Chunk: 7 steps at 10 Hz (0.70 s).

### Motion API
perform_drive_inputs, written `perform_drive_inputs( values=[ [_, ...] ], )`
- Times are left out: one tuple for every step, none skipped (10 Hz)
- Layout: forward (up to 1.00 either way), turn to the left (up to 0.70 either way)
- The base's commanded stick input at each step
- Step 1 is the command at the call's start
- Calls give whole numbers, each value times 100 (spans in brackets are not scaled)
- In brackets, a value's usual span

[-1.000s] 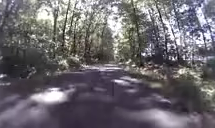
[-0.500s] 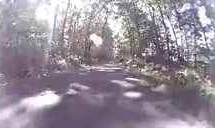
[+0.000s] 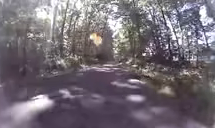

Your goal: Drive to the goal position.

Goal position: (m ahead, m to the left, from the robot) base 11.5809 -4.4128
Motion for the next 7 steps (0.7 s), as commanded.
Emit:
perform_drive_inputs(
  values=[
    [45,0],
    [45,0],
    [45,0],
    [45,0],
    [45,0],
    [45,0],
    [45,0]
  ],
)
